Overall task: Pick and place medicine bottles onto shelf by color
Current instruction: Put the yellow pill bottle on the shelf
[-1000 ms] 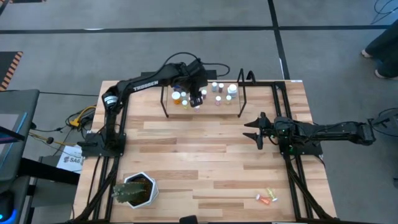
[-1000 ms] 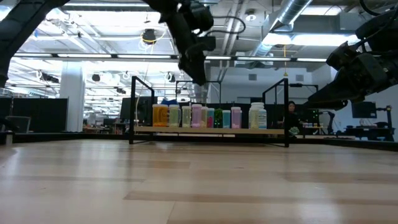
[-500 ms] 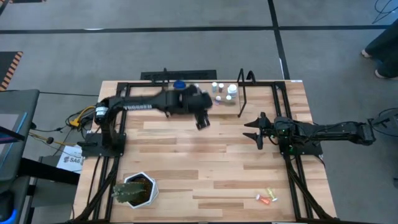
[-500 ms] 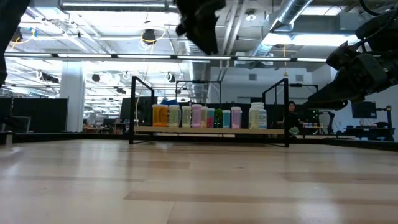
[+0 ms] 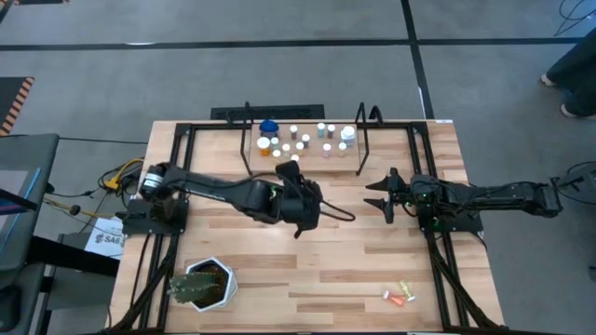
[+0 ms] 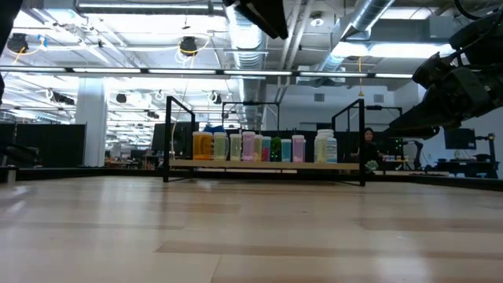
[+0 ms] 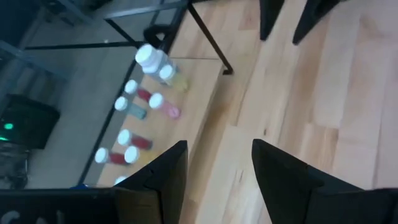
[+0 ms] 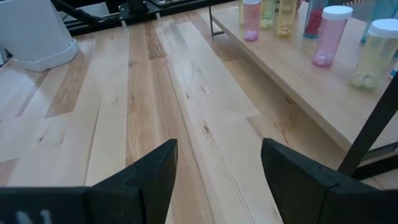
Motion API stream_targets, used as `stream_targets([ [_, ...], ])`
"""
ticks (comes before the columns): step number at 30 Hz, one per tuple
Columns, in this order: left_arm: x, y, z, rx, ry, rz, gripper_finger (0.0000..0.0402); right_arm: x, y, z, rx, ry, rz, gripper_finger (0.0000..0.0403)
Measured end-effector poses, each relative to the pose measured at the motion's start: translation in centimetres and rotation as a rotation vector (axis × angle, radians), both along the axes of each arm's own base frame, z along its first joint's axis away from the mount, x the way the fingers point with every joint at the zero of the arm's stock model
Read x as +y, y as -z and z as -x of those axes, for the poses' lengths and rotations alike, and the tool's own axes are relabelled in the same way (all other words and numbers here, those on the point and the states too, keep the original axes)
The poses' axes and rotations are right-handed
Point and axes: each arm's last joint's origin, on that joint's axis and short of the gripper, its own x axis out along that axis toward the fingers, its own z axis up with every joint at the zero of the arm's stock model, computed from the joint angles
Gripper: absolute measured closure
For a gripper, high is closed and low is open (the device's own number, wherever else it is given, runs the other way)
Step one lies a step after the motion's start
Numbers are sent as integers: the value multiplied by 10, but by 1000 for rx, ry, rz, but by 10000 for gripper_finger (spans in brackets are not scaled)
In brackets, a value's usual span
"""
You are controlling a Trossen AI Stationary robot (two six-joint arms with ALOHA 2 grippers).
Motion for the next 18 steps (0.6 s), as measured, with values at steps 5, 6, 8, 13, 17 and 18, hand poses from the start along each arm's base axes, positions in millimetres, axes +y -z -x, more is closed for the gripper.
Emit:
stream_targets([
  [5, -4, 17, -11, 7, -25, -1, 235, 0, 0, 0, 0, 0, 0, 150],
  [6, -4, 21, -12, 19, -28, 0, 235, 0, 0, 0, -1, 0, 0, 150],
  [8, -5, 26, -16, 12, -28, 5, 235, 0, 0, 0, 0, 0, 0, 150],
  [13, -15, 38, -20, 53, 11, 35, 235, 0, 0, 0, 0, 0, 0, 150],
  [17, -22, 36, -18, 36, 22, 30, 235, 0, 0, 0, 0, 0, 0, 150],
  [18, -24, 35, -18, 30, 17, 22, 235, 0, 0, 0, 0, 0, 0, 150],
])
